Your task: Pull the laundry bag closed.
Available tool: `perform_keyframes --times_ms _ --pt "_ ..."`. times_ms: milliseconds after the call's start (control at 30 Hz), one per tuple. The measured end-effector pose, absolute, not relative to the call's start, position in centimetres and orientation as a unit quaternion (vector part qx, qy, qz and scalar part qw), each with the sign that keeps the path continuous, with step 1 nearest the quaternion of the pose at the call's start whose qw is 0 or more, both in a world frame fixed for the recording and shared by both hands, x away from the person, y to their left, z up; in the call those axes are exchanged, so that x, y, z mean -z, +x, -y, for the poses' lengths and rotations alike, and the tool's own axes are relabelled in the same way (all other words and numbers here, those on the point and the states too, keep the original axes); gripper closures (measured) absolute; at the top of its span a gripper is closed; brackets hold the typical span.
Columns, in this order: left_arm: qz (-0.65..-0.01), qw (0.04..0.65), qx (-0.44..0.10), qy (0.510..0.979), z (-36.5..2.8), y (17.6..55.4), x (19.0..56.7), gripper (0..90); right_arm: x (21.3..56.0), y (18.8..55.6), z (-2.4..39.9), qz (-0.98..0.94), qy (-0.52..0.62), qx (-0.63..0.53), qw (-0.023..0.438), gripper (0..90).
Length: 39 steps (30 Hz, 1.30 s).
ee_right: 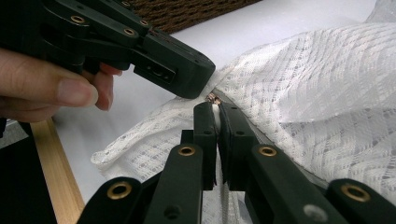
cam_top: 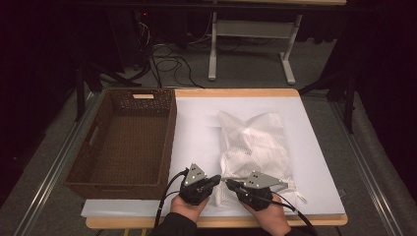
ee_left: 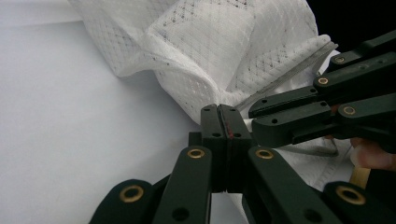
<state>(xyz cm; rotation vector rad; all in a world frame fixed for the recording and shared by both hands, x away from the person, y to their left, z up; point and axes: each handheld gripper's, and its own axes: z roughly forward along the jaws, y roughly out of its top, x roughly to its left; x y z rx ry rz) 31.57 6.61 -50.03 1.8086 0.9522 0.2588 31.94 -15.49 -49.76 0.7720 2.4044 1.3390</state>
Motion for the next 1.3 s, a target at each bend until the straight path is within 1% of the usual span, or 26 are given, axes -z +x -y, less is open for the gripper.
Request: perform_keyframes --times_ms 767,1300 --pt "-0.397 0.515 -0.127 0.749 -6.9 31.4 49.6 90.0 49.4 31.8 16.0 -0.833 0.265 -0.462 0.15 87.7" --pt "-0.408 0.509 -0.138 0.745 -7.6 31.4 49.5 90.0 48.9 31.5 17.8 -0.83 0.273 -0.458 0.162 87.7"
